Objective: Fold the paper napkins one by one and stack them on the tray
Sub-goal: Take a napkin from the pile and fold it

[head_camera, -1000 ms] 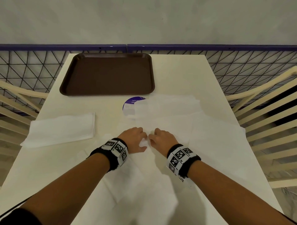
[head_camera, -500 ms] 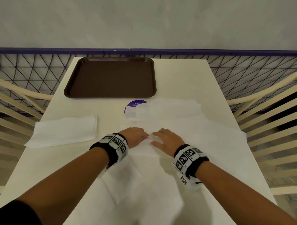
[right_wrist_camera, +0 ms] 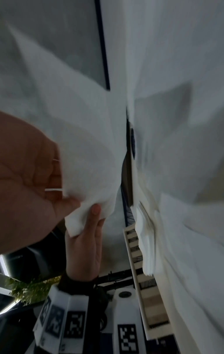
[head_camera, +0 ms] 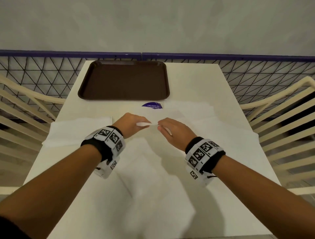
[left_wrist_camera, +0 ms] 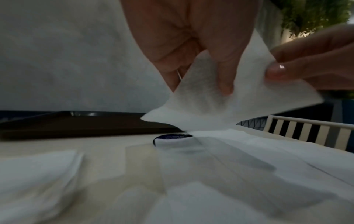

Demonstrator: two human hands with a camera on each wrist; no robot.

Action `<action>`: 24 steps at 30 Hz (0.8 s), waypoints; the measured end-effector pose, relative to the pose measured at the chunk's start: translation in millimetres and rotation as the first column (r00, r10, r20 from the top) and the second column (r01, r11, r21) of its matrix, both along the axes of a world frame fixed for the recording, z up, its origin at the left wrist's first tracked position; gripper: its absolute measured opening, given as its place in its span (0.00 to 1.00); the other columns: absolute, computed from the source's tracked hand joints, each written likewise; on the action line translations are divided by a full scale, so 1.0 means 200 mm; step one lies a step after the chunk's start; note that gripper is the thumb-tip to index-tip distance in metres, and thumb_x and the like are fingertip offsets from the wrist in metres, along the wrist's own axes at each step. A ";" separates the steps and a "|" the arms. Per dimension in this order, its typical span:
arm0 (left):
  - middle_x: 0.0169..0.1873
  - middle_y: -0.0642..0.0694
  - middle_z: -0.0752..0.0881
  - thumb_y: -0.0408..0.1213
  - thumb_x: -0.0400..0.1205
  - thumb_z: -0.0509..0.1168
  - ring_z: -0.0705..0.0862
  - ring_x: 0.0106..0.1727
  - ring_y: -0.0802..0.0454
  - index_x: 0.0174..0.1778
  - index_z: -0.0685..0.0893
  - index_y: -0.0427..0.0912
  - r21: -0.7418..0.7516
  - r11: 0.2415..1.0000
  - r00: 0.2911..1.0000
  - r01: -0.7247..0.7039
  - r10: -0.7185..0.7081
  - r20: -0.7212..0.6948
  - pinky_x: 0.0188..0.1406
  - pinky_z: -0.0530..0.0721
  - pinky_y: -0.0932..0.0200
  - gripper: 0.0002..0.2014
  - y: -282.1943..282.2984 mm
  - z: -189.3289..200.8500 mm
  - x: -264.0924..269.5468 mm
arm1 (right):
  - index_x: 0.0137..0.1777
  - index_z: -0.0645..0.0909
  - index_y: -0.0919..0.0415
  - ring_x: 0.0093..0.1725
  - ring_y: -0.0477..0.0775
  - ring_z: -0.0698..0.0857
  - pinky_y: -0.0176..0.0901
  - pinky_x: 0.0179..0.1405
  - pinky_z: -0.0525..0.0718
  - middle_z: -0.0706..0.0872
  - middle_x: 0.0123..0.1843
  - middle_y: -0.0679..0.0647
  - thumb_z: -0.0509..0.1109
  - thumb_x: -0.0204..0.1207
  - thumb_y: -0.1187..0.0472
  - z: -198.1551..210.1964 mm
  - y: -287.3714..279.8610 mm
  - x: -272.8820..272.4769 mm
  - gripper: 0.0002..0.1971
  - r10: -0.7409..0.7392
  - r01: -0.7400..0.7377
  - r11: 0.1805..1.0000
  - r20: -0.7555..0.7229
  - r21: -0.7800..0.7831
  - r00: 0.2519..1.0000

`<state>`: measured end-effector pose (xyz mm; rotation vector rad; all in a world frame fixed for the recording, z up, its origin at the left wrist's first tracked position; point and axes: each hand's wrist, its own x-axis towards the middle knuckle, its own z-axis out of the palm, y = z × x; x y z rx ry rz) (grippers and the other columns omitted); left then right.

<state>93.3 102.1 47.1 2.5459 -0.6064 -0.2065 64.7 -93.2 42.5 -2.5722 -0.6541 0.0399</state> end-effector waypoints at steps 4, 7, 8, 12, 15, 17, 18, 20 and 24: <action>0.53 0.44 0.90 0.35 0.80 0.67 0.86 0.54 0.56 0.55 0.89 0.40 -0.040 0.999 0.997 -0.004 0.001 -0.075 0.51 0.71 0.81 0.10 0.19 -0.11 -0.22 | 0.70 0.73 0.58 0.66 0.53 0.78 0.42 0.63 0.74 0.79 0.68 0.51 0.63 0.81 0.54 -0.08 0.09 -0.13 0.19 0.040 -0.077 0.988 -0.259 -0.134 0.965; 0.50 0.48 0.91 0.33 0.78 0.69 0.81 0.50 0.75 0.53 0.90 0.41 -0.089 0.996 0.988 -0.021 0.008 -0.155 0.49 0.72 0.84 0.09 0.36 -0.21 -0.39 | 0.69 0.75 0.57 0.67 0.56 0.78 0.46 0.66 0.74 0.79 0.68 0.53 0.61 0.81 0.60 -0.16 0.13 -0.22 0.16 0.048 -0.148 0.961 -0.385 -0.234 0.922; 0.48 0.54 0.91 0.33 0.78 0.69 0.80 0.47 0.83 0.53 0.90 0.41 -0.102 0.994 0.980 -0.048 0.027 -0.196 0.49 0.72 0.85 0.09 0.41 -0.24 -0.44 | 0.67 0.77 0.59 0.66 0.58 0.79 0.47 0.65 0.75 0.81 0.66 0.55 0.60 0.82 0.61 -0.17 0.14 -0.25 0.15 0.042 -0.160 0.953 -0.410 -0.258 0.911; 0.35 0.77 0.85 0.36 0.78 0.69 0.84 0.44 0.74 0.48 0.91 0.45 -0.112 0.980 0.939 -0.165 0.121 -0.323 0.49 0.78 0.74 0.07 0.56 -0.27 -0.59 | 0.62 0.80 0.66 0.59 0.60 0.82 0.44 0.55 0.75 0.85 0.59 0.60 0.58 0.83 0.61 -0.15 0.18 -0.34 0.14 0.012 -0.135 0.954 -0.418 -0.266 0.908; 0.45 0.48 0.89 0.42 0.79 0.68 0.83 0.48 0.53 0.50 0.88 0.41 -0.057 0.950 0.865 -0.308 0.254 -0.432 0.45 0.74 0.62 0.10 0.60 -0.25 -0.66 | 0.57 0.80 0.65 0.54 0.60 0.82 0.42 0.47 0.72 0.86 0.53 0.60 0.59 0.83 0.60 -0.11 0.21 -0.37 0.12 -0.008 -0.114 0.958 -0.420 -0.264 0.907; 0.51 0.45 0.86 0.44 0.80 0.67 0.81 0.54 0.50 0.56 0.86 0.41 0.002 0.942 0.831 -0.334 0.295 -0.472 0.49 0.73 0.63 0.14 0.62 -0.25 -0.69 | 0.53 0.79 0.61 0.51 0.57 0.80 0.41 0.46 0.70 0.84 0.50 0.58 0.60 0.83 0.58 -0.10 0.23 -0.39 0.09 -0.038 -0.121 0.949 -0.488 -0.290 0.872; 0.54 0.45 0.85 0.45 0.80 0.67 0.81 0.55 0.51 0.59 0.85 0.42 0.019 0.940 0.818 -0.340 0.305 -0.488 0.51 0.71 0.63 0.15 0.63 -0.26 -0.69 | 0.50 0.77 0.58 0.49 0.54 0.77 0.39 0.44 0.68 0.81 0.47 0.56 0.61 0.83 0.58 -0.09 0.25 -0.39 0.06 -0.061 -0.112 0.949 -0.519 -0.295 0.852; 0.55 0.46 0.84 0.46 0.80 0.66 0.79 0.55 0.51 0.61 0.84 0.43 0.053 0.931 0.787 -0.362 0.336 -0.518 0.51 0.70 0.64 0.16 0.64 -0.27 -0.68 | 0.48 0.75 0.58 0.48 0.51 0.74 0.39 0.41 0.68 0.78 0.46 0.53 0.62 0.82 0.56 -0.10 0.28 -0.38 0.05 -0.122 -0.043 0.962 -0.564 -0.270 0.817; 0.40 0.43 0.84 0.50 0.80 0.64 0.81 0.45 0.48 0.54 0.83 0.38 0.138 0.893 0.719 -0.429 0.430 -0.547 0.35 0.74 0.64 0.18 0.65 -0.28 -0.63 | 0.60 0.79 0.69 0.48 0.55 0.79 0.45 0.50 0.77 0.83 0.49 0.62 0.64 0.81 0.57 -0.14 0.33 -0.32 0.16 -0.247 0.167 0.969 -0.639 -0.185 0.728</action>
